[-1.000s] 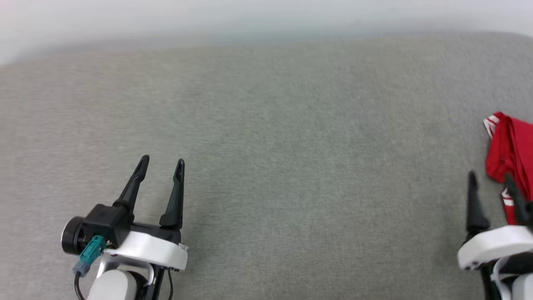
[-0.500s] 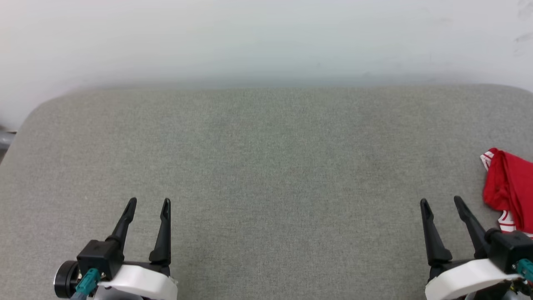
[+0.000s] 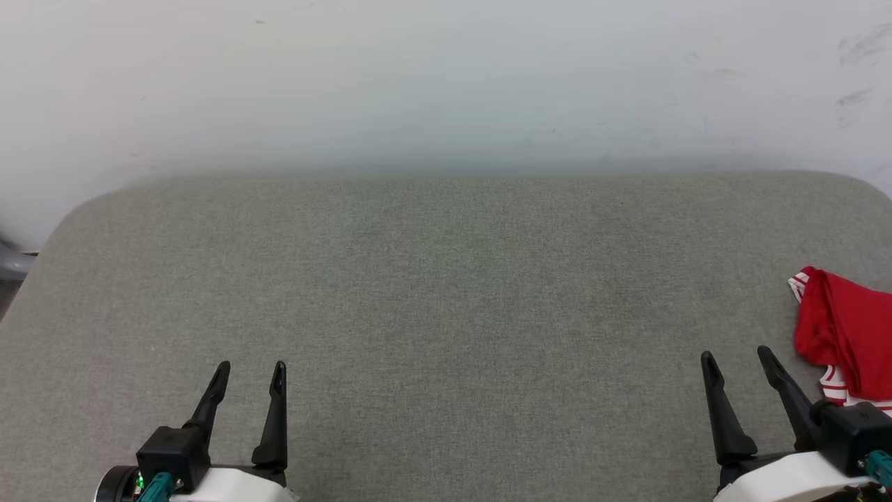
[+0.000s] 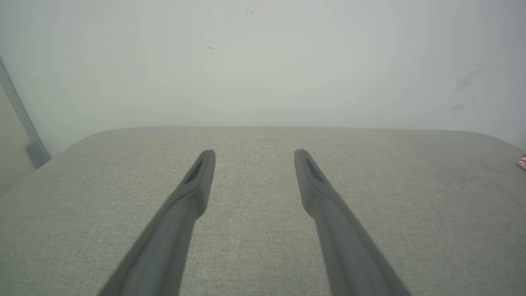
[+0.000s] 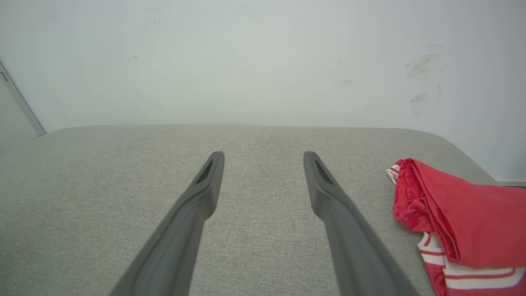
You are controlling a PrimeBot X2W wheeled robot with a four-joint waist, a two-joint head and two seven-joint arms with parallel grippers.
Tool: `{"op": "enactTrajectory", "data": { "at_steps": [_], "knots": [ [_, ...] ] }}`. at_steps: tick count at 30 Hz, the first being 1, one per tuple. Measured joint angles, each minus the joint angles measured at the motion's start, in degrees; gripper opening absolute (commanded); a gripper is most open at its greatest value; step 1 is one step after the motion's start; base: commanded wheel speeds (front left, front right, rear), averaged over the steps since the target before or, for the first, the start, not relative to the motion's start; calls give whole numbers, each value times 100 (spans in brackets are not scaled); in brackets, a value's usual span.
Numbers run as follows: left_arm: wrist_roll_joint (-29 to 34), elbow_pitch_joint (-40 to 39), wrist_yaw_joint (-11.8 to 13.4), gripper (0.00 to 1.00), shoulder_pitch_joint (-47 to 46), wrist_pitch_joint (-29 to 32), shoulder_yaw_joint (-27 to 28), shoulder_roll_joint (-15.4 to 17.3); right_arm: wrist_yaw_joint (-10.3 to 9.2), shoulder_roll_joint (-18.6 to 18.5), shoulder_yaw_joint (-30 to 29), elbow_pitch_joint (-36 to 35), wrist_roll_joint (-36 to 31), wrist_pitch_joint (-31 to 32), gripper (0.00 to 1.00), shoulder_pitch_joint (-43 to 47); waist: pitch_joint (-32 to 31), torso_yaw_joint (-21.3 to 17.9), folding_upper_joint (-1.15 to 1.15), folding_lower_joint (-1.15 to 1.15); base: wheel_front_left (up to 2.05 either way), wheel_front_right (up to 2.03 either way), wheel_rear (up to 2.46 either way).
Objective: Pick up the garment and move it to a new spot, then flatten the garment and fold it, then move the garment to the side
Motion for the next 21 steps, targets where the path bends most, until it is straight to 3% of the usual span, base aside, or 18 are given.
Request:
{"op": "enactTrajectory", "data": {
  "at_steps": [11, 12, 17, 21],
  "knots": [
    [-3, 171, -54, 100, -3, -5, 52, -85, 0, 0, 52, 23, 53, 14, 100, -26, -31, 3, 0, 1, 0, 0, 0],
    [-10, 204, -56, 0, -6, -5, 57, -93, 0, 0, 58, 30, 53, 14, 0, -29, -29, 5, 0, 0, 0, 0, 0],
    [-56, 437, -54, 0, 88, 21, 26, -143, 1, 2, 73, 265, 64, 18, 0, 34, -27, 7, 0, 1, 0, 0, 0],
    [-519, 525, -66, 0, 99, 180, 85, -211, 1, -1, 90, 393, 601, 18, 0, 56, -23, 9, 0, 1, 0, 0, 0]
  ]
}}
